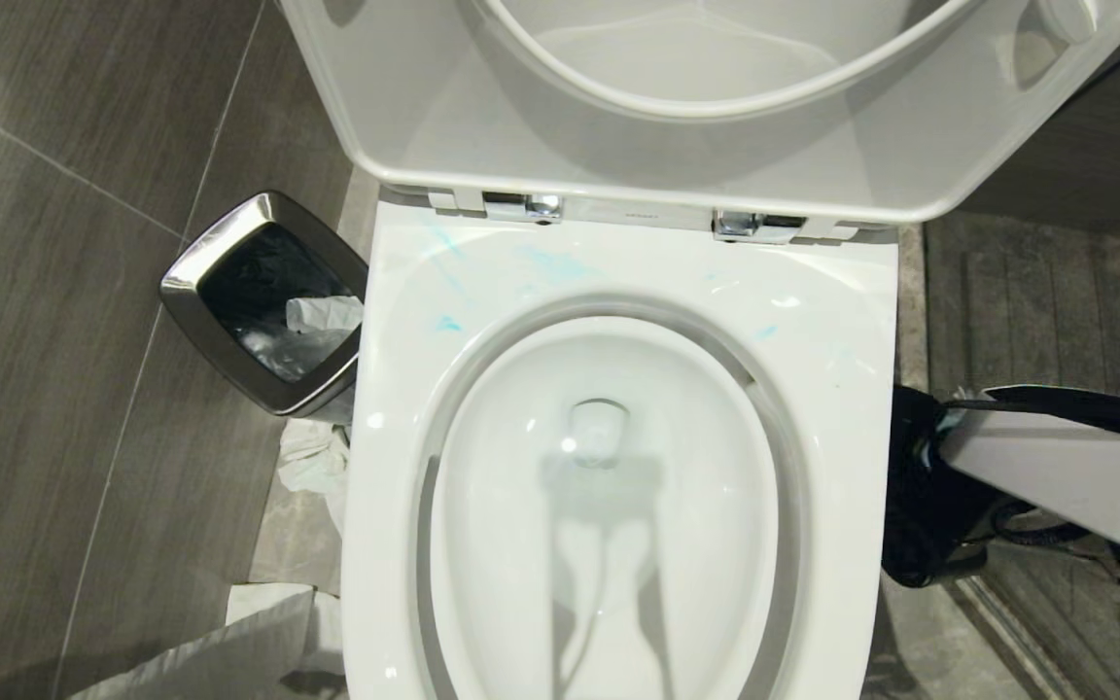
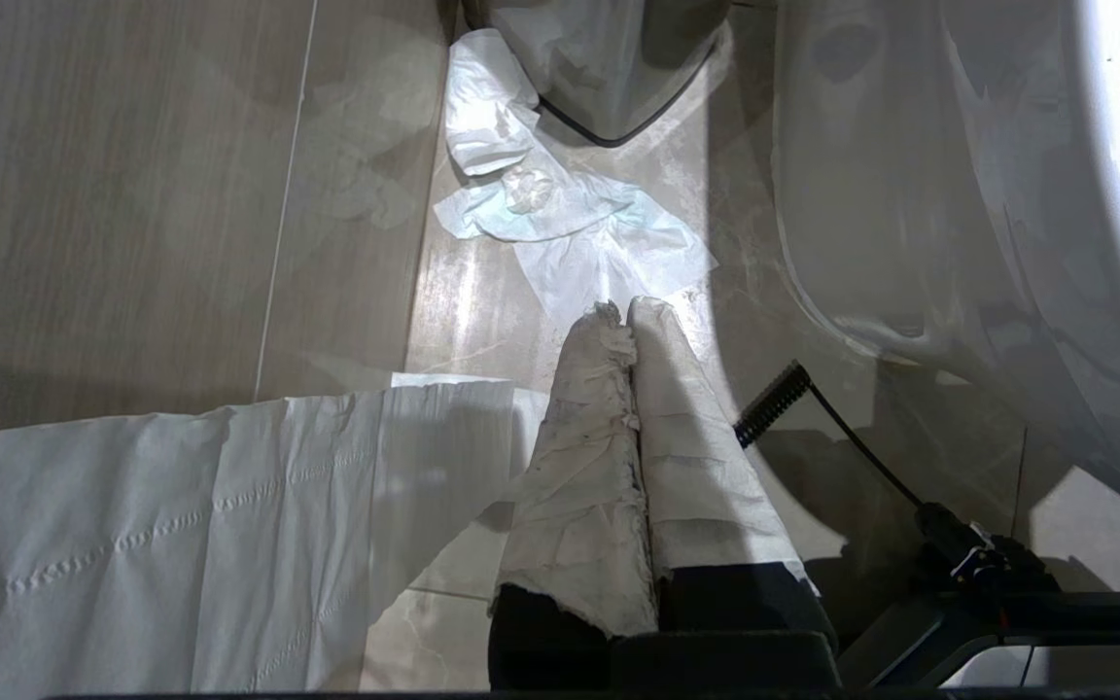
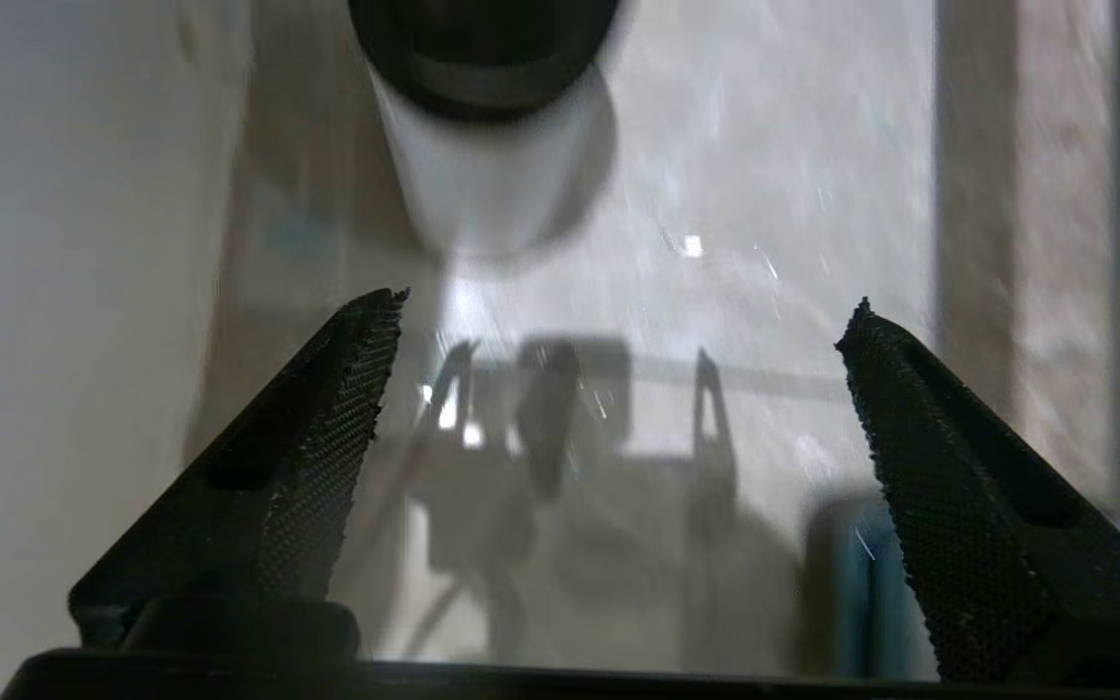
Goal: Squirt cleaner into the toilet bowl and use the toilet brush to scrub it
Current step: Pour in the cleaning agent
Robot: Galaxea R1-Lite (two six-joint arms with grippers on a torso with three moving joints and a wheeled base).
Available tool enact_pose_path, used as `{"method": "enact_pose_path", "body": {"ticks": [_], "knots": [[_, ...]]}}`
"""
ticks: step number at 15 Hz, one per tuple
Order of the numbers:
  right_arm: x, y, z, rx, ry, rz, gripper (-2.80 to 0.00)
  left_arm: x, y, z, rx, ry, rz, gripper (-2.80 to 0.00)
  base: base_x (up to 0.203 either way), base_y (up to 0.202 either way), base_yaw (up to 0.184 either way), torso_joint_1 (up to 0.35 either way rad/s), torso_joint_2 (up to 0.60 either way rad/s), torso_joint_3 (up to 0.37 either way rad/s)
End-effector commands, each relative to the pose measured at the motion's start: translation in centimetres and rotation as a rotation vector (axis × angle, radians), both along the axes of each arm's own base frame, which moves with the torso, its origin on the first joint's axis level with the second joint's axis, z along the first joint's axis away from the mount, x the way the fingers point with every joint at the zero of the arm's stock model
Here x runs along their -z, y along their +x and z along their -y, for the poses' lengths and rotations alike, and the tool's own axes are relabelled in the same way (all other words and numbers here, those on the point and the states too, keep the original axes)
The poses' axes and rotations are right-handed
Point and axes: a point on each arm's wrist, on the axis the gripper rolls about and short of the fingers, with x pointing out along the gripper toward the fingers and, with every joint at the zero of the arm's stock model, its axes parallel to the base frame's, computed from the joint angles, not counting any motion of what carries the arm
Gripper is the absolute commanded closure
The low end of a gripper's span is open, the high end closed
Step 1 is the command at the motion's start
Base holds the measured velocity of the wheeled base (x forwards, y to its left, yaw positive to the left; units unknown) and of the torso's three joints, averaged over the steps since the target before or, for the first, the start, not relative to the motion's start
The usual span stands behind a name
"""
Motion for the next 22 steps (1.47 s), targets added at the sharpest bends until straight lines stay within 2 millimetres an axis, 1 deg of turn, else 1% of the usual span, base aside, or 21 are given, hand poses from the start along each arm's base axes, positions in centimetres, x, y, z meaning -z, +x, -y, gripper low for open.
{"method": "enact_pose_path", "body": {"ticks": [1, 3, 5, 10, 14, 19, 22], "knots": [[0.8, 1.7, -0.5, -0.002, 0.004, 0.042, -2.8, 0.2, 0.1, 0.0, -0.001, -0.001, -0.007, 0.0, 0.0, 0.0, 0.0, 0.0, 0.0, 0.0], [1.4, 2.6, -1.4, -0.016, 0.005, 0.064, -2.8, 0.2, 0.1, 0.0, -0.001, 0.0, -0.007, 0.0, 0.0, 0.0, 0.0, 0.0, 0.0, 0.0], [1.5, 3.4, -1.9, -0.025, 0.01, 0.093, -2.8, 0.2, 0.1, 0.0, -0.001, 0.0, -0.007, 0.0, 0.0, 0.0, 0.0, 0.0, 0.0, 0.0], [0.7, 5.6, -2.4, -0.01, -0.057, 0.188, -2.8, 0.2, 0.1, 0.0, -0.001, -0.001, -0.007, 0.0, 0.0, 0.0, 0.0, 0.0, 0.0, 0.0], [-0.2, 6.5, -2.2, 0.008, -0.073, 0.239, -2.8, 0.2, 0.1, 0.0, -0.001, 0.0, -0.007, 0.0, 0.0, 0.0, 0.0, 0.0, 0.0, 0.0], [-0.7, 7.3, -1.5, 0.029, -0.089, 0.28, -2.8, 0.2, 0.1, 0.0, -0.001, 0.0, -0.007, 0.0, 0.0, 0.0, 0.0, 0.0, 0.0, 0.0], [-1.6, 7.8, -1.6, 0.013, -0.086, 0.331, -2.8, 0.2, 0.0, 0.0, -0.001, 0.0, -0.006, 0.0, 0.0, 0.0, 0.0, 0.0, 0.0, 0.0]]}}
